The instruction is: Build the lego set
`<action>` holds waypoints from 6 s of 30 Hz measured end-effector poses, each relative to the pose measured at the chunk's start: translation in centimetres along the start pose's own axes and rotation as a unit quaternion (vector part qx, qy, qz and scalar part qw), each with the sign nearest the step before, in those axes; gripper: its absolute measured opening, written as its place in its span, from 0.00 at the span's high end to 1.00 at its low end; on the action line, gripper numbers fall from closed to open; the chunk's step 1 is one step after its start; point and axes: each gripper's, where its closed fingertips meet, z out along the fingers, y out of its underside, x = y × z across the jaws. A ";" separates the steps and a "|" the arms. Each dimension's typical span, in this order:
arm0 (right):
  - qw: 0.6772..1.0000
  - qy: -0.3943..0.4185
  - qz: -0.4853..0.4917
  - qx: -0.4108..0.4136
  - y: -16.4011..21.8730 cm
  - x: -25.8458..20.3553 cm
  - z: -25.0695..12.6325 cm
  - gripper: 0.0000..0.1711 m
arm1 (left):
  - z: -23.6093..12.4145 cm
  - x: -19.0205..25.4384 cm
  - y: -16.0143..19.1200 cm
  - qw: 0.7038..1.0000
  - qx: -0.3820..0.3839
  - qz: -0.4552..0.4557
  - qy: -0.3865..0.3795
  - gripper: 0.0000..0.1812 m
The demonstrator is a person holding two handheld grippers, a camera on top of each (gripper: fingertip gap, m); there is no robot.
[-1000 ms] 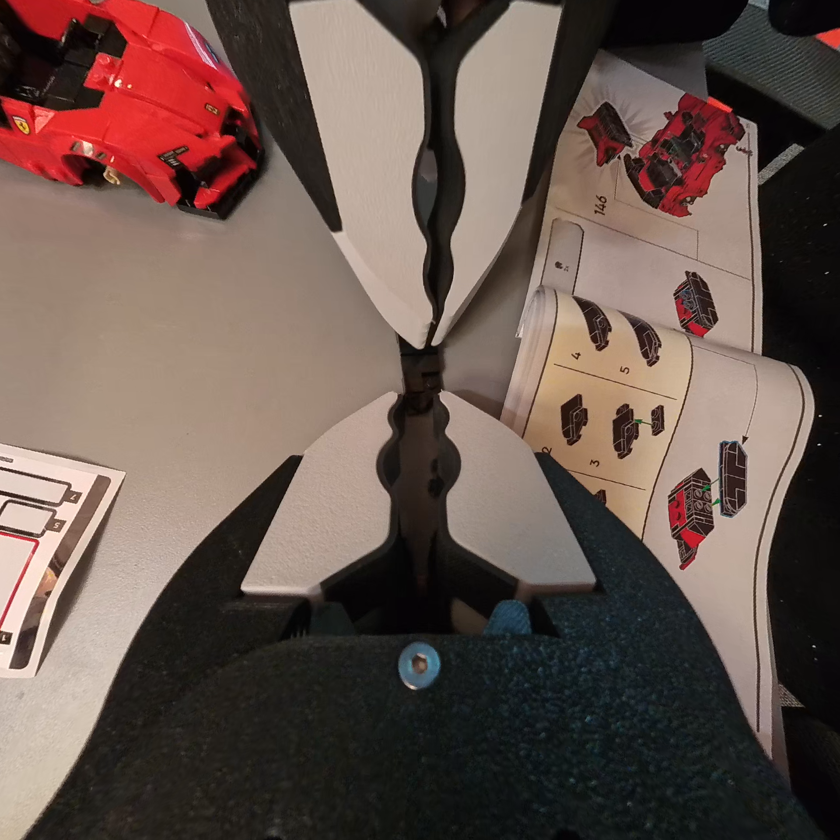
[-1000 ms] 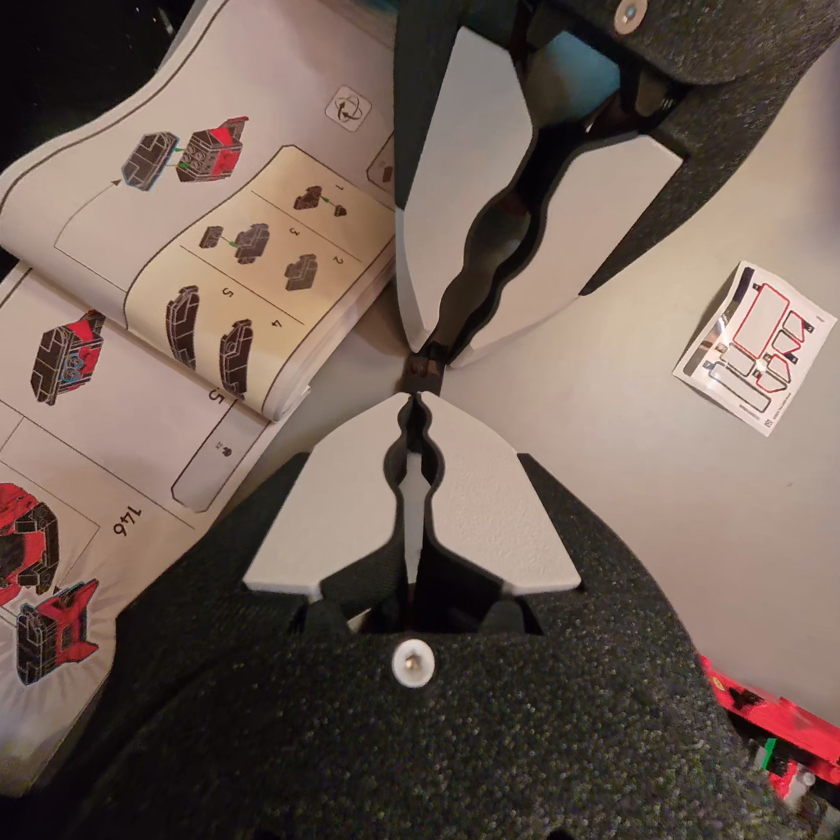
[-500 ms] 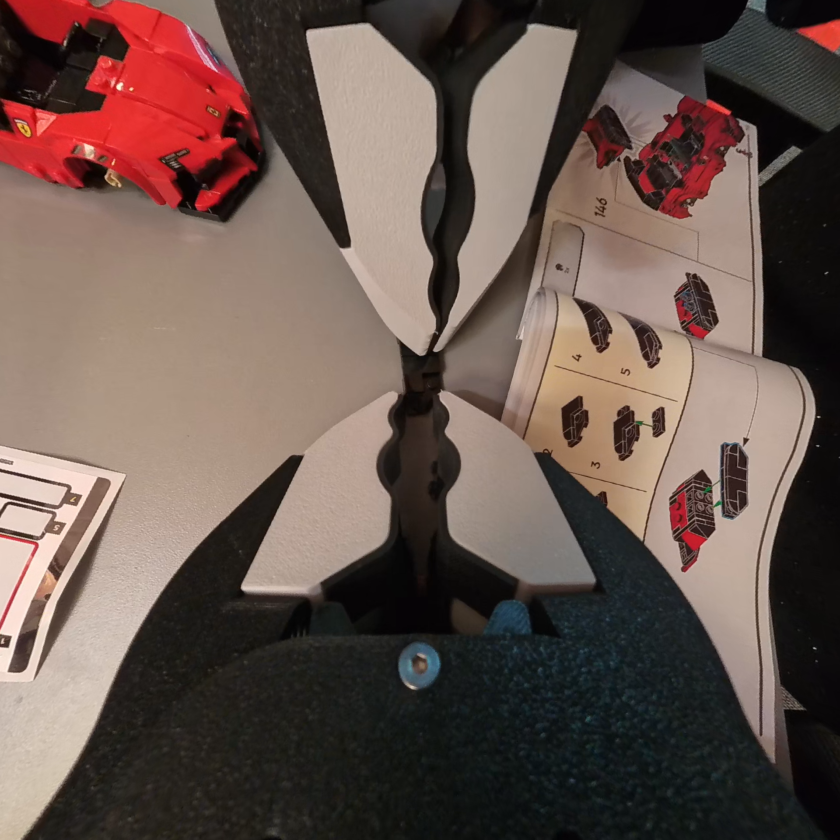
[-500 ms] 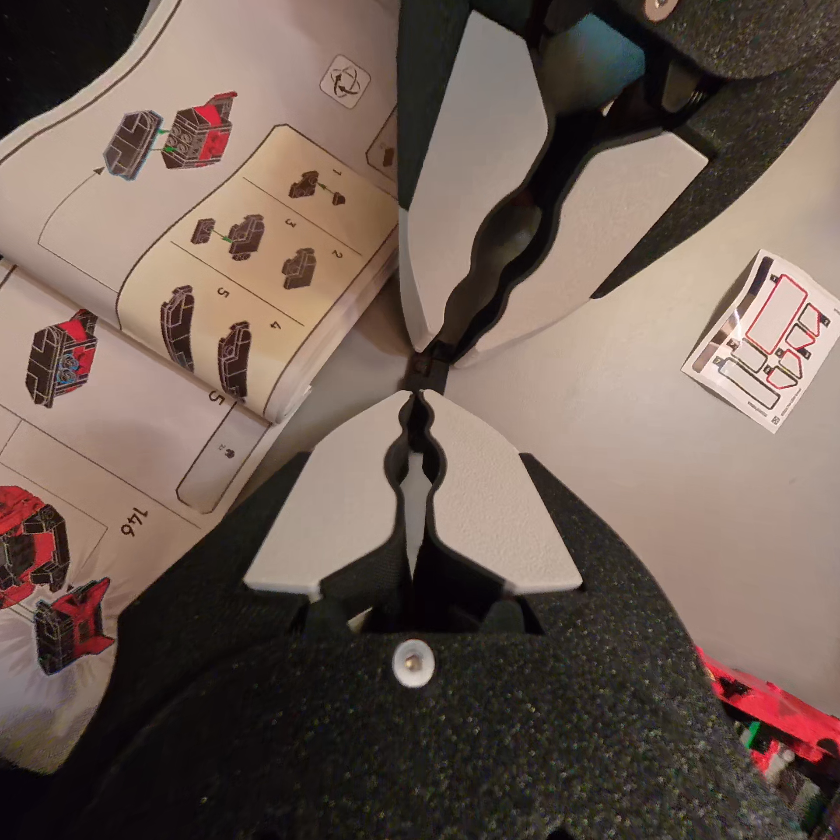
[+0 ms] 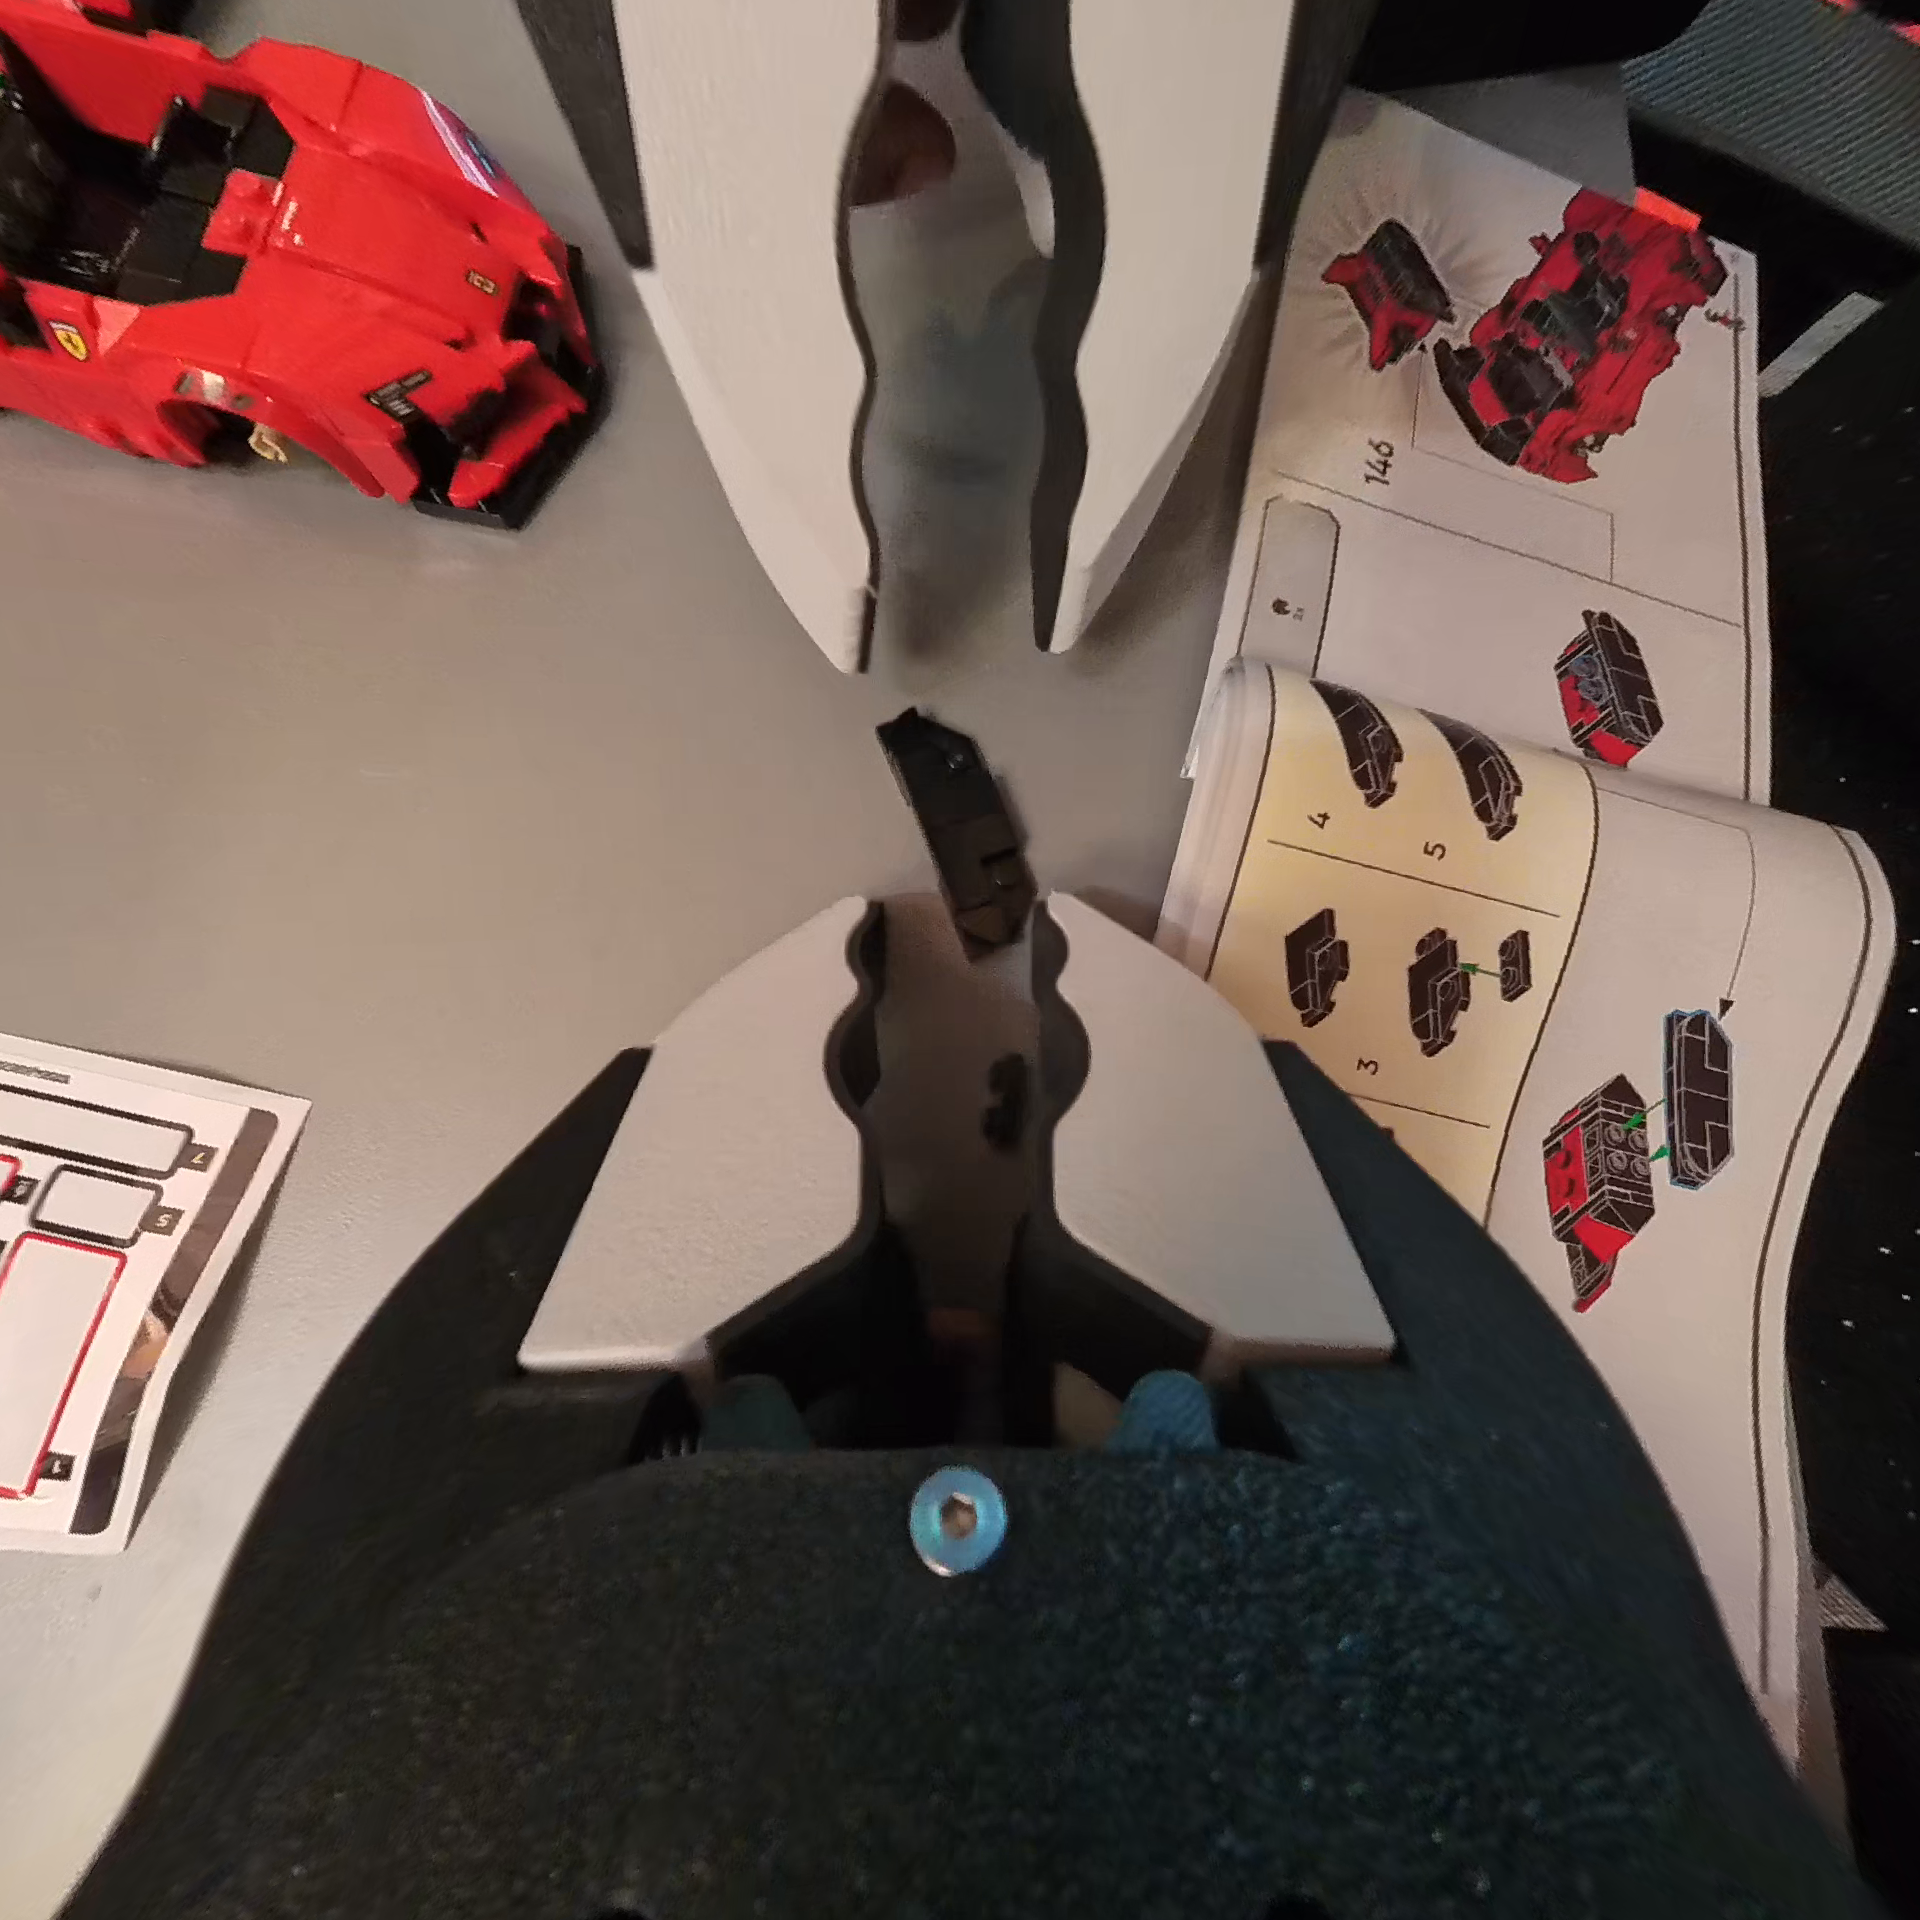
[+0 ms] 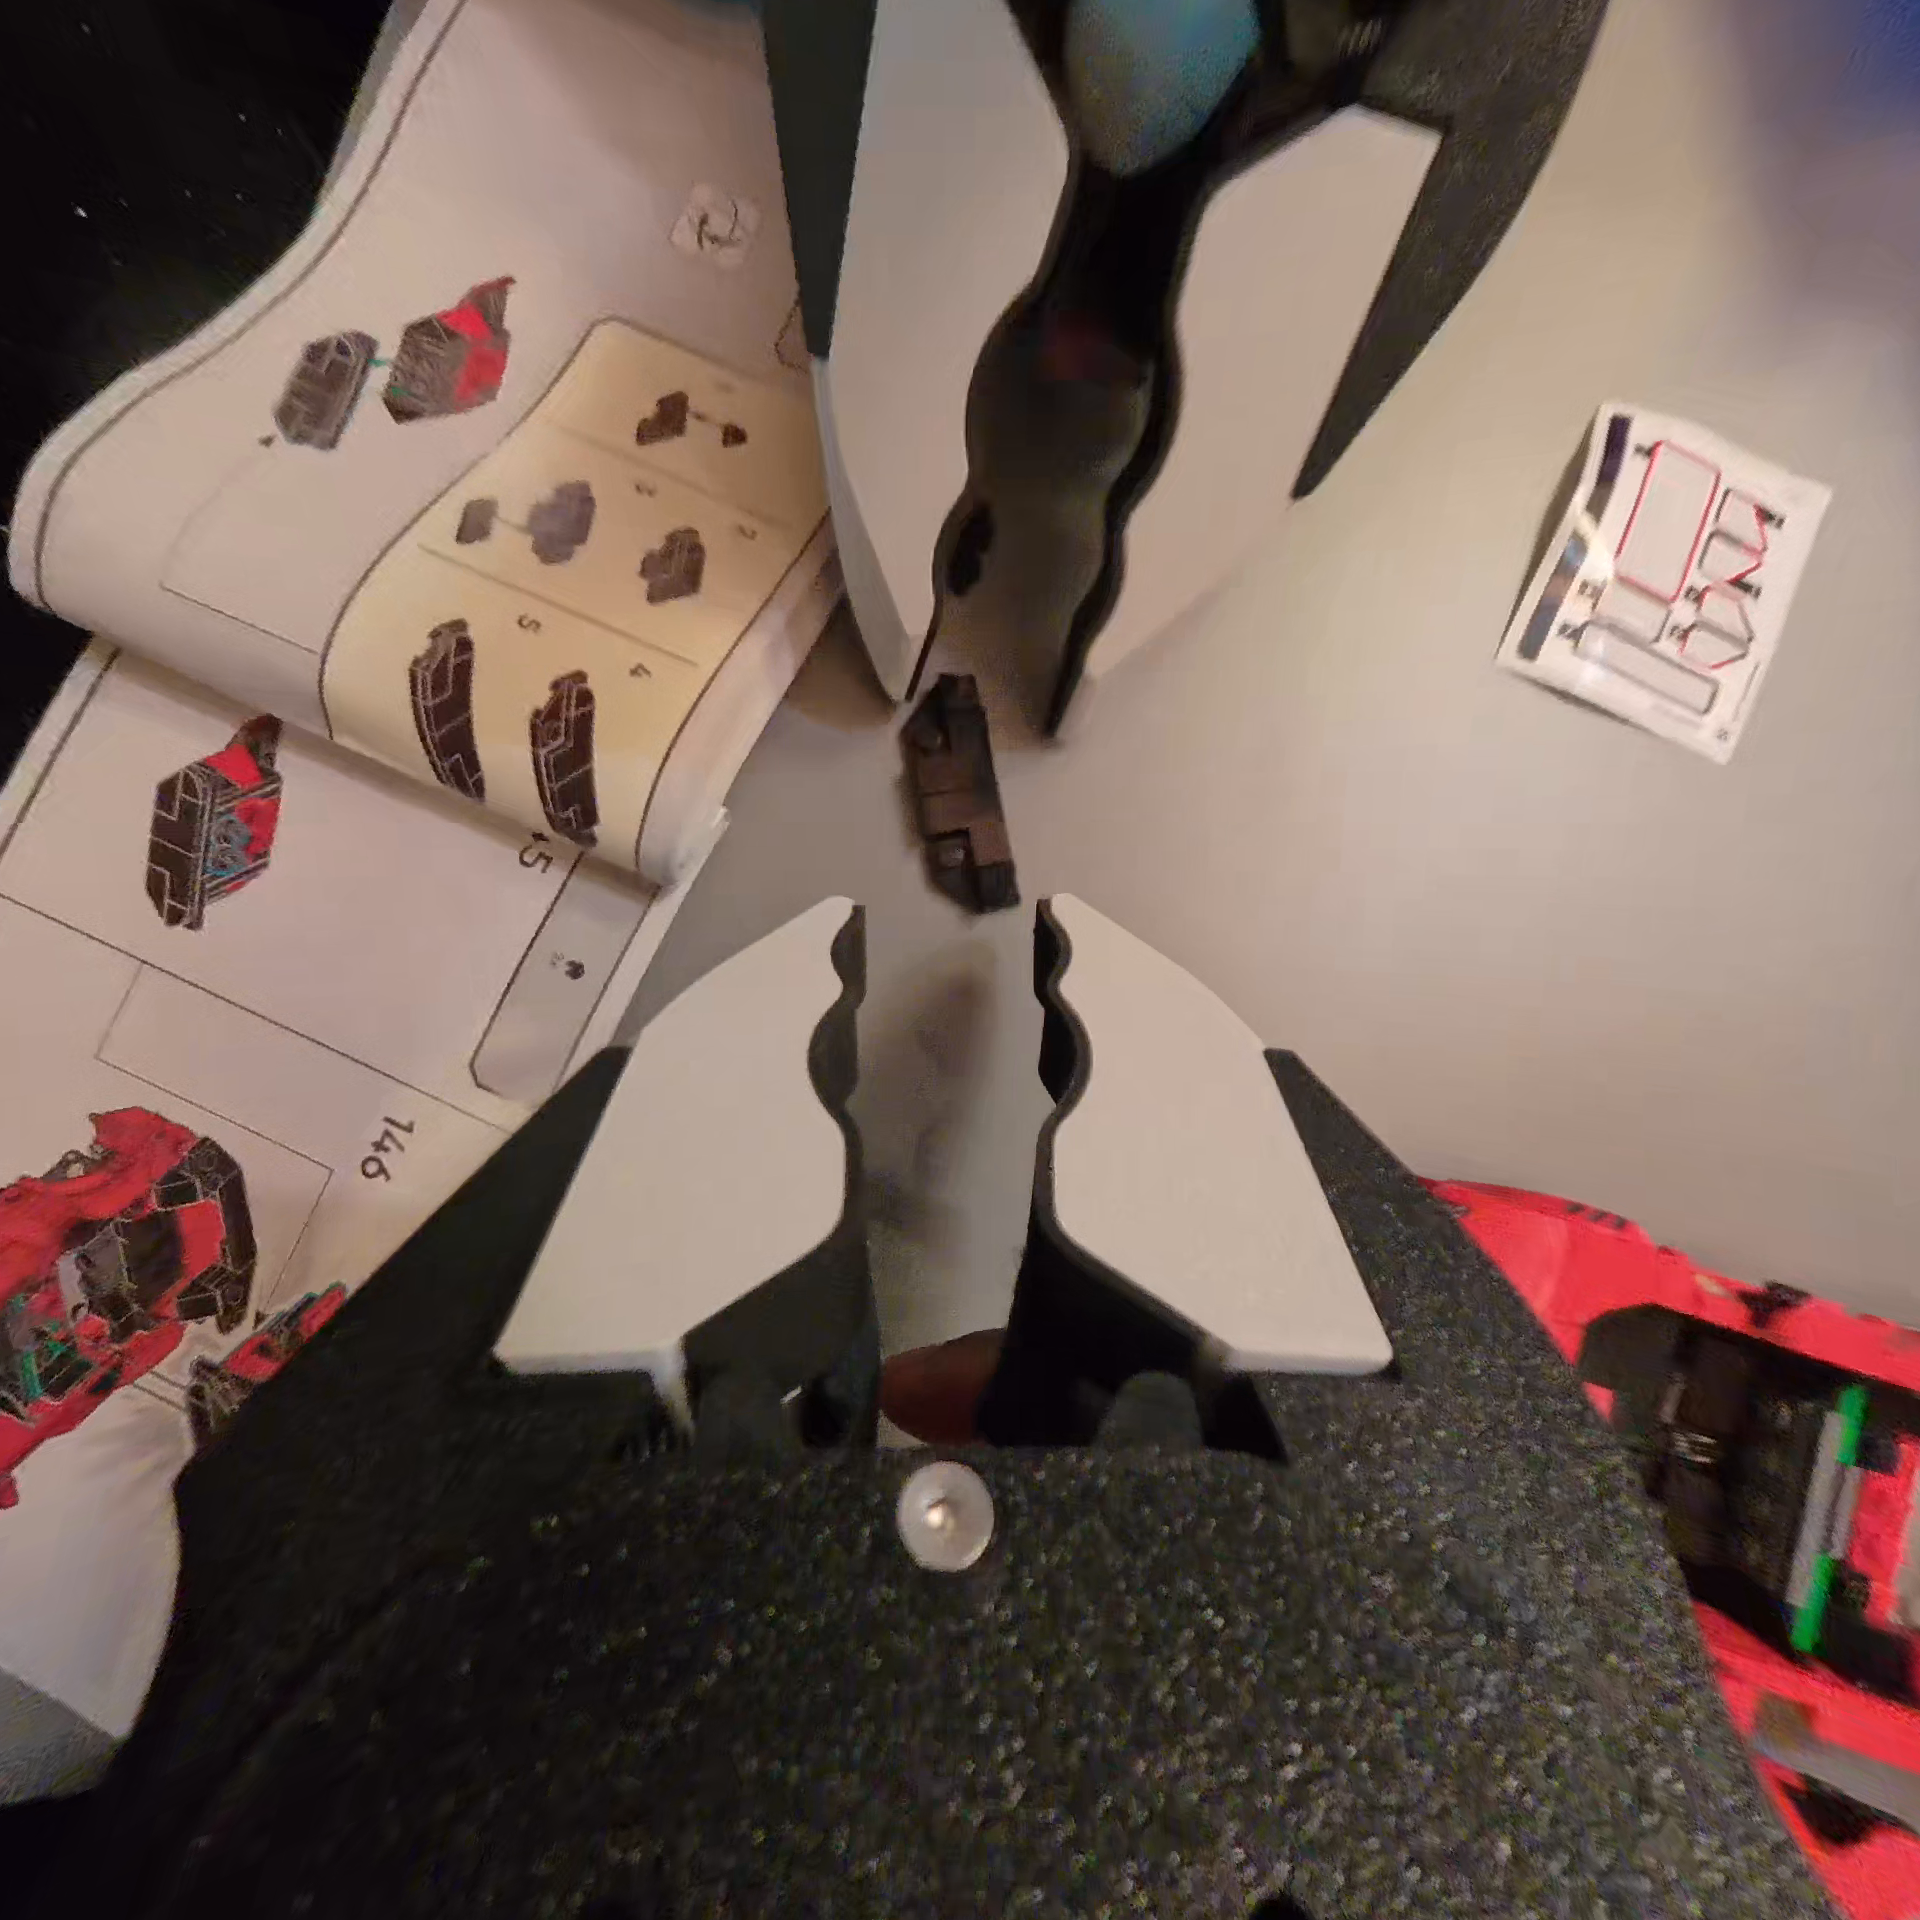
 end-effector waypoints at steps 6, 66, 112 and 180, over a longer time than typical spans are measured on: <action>1.000 0.020 -0.005 -0.004 0.4 0.6 1.2 0.83 | -0.5 0.0 -1.4 1.000 0.020 0.004 -0.022 0.80; 0.997 0.024 0.055 0.047 -0.2 0.3 1.2 1.00 | 1.7 0.0 -1.4 0.999 0.009 0.017 -0.027 0.91; 1.000 -0.006 0.010 0.016 -5.4 0.6 4.6 0.90 | -9.9 -2.3 -1.1 0.969 0.168 -0.087 -0.159 0.94; 0.980 0.116 0.143 0.081 3.4 -1.2 -1.0 0.90 | -9.1 0.9 4.4 0.964 0.179 -0.118 -0.155 0.88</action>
